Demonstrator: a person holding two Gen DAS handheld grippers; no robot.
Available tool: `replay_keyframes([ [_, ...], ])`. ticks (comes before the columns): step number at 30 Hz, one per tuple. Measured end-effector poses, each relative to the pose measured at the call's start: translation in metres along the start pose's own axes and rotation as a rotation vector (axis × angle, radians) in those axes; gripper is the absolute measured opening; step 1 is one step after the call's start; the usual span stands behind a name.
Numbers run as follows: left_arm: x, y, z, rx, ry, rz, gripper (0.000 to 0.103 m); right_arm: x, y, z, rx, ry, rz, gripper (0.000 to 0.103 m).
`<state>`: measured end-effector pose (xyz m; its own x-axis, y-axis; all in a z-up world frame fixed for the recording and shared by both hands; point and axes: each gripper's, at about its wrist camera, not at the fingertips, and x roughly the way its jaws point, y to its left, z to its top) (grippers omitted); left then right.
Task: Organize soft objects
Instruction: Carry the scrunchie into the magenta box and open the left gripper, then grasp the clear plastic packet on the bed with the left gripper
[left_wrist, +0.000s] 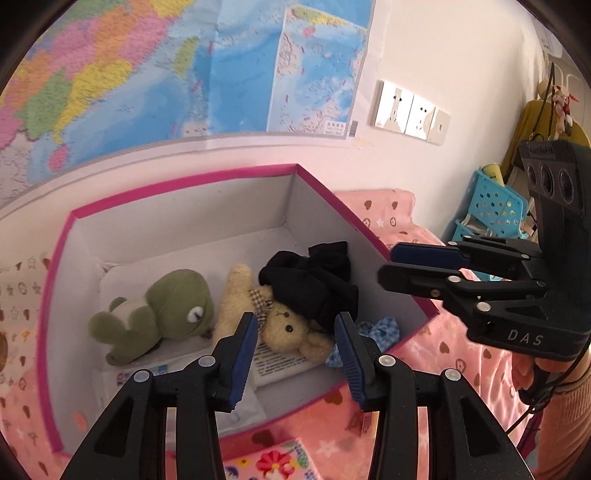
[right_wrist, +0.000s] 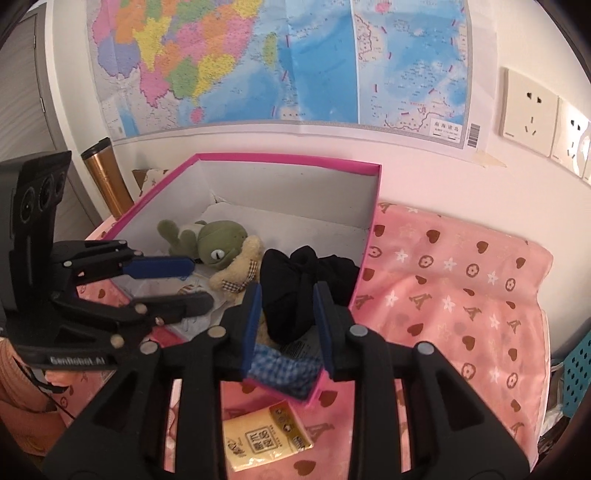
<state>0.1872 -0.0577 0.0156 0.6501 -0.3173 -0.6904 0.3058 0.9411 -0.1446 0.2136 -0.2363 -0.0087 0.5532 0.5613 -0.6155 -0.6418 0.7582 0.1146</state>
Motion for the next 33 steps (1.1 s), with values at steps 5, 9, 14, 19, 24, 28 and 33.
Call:
replay_keyframes([
  [5,-0.032,0.008,-0.013,0.006,-0.056,0.021,0.046,-0.023,0.004,-0.011,0.025,-0.038,0.047,0.032],
  [9,-0.057,0.014,-0.027,0.004,-0.095,0.013,0.052,-0.046,0.013,-0.023,0.041,-0.080,0.110,0.039],
  [14,-0.078,0.025,-0.046,-0.008,-0.108,0.022,0.053,-0.057,0.027,-0.041,0.060,-0.086,0.191,0.043],
  [19,-0.087,0.046,-0.072,-0.053,-0.083,0.070,0.054,-0.047,0.047,-0.068,0.093,-0.024,0.285,0.043],
  [24,-0.081,0.072,-0.098,-0.118,-0.013,0.101,0.054,-0.020,0.073,-0.092,0.116,0.067,0.383,0.043],
  [28,-0.073,0.086,-0.120,-0.156,0.050,0.111,0.054,0.004,0.093,-0.104,0.134,0.134,0.437,0.043],
  [33,-0.059,0.098,-0.145,-0.213,0.119,0.093,0.054,0.030,0.118,-0.104,0.105,0.197,0.443,0.043],
])
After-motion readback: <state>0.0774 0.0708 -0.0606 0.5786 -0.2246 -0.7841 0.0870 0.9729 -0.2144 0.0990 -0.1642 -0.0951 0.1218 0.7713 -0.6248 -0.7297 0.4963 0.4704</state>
